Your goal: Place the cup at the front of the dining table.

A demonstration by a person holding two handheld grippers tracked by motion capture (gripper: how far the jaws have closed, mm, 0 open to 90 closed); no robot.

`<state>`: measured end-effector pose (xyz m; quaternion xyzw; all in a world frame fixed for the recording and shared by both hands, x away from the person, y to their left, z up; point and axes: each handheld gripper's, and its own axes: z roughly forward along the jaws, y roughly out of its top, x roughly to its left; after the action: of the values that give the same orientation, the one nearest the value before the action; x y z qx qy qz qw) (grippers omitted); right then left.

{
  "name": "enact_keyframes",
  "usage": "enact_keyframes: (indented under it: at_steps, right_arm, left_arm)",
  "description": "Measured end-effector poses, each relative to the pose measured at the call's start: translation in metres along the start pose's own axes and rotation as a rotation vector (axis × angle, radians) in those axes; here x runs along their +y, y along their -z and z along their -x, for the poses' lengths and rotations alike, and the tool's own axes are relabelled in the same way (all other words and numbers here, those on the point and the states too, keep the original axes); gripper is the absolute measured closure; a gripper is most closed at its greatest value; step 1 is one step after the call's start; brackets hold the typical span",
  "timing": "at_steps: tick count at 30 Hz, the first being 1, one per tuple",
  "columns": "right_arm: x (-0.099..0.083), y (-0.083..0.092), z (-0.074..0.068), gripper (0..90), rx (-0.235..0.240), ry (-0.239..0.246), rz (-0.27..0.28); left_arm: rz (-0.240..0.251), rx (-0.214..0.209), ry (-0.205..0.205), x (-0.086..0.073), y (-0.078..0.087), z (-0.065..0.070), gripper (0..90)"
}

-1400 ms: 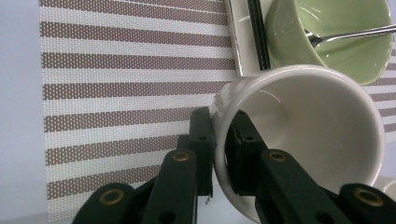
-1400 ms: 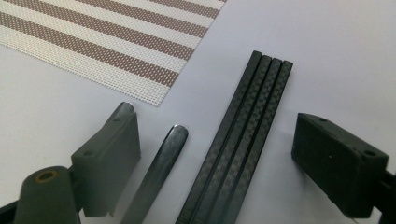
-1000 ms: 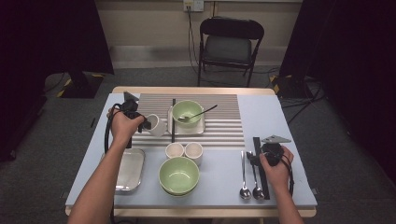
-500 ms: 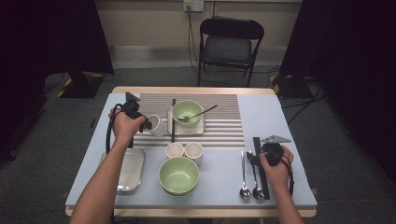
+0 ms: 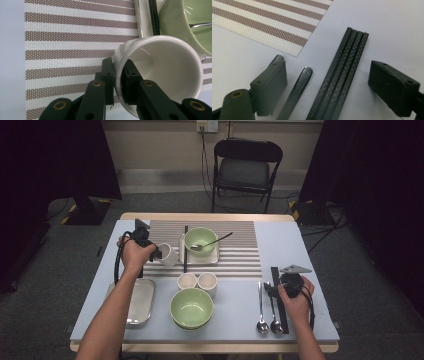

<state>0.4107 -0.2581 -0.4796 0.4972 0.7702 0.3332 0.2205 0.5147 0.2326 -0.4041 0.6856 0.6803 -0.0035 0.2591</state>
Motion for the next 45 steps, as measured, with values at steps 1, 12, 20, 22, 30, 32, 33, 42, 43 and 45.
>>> enact_keyframes:
  at_steps: [1,12,20,22,30,32,33,42,43,45]
  right_arm:
    - [0.0,0.0,0.0,14.4,0.0,0.0,0.0]
    - [0.0,0.0,0.0,14.4,0.0,0.0,0.0]
    - [0.0,0.0,0.0,14.4,0.0,0.0,0.0]
    - [0.0,0.0,0.0,14.4,0.0,0.0,0.0]
    - [0.0,0.0,0.0,14.4,0.0,0.0,0.0]
    - [0.0,0.0,0.0,14.4,0.0,0.0,0.0]
    - [0.0,0.0,0.0,14.4,0.0,0.0,0.0]
    - [0.0,0.0,0.0,14.4,0.0,0.001,0.0]
    - [0.0,0.0,0.0,14.4,0.0,0.001,0.0]
    - [0.0,0.0,0.0,14.4,0.0,0.001,0.0]
  left_arm:
    - [0.001,0.001,0.003,0.0,0.0,0.0,81.8]
    - [0.013,0.033,0.034,0.002,-0.002,-0.005,82.0]
    - [0.021,0.044,0.041,0.003,-0.004,-0.008,82.0]
    - [0.023,0.049,0.038,0.003,-0.005,-0.009,81.9]
    - [0.031,0.062,0.055,0.002,-0.008,-0.011,81.6]
    - [0.04,0.067,0.058,0.002,-0.008,-0.011,81.7]
    - [0.036,0.064,0.054,0.002,-0.008,-0.011,81.7]
    - [0.047,0.068,0.058,0.003,-0.009,-0.013,81.3]
    - [0.048,0.069,0.057,0.003,-0.009,-0.013,81.2]
    - [0.05,0.07,0.059,0.003,-0.009,-0.013,81.3]
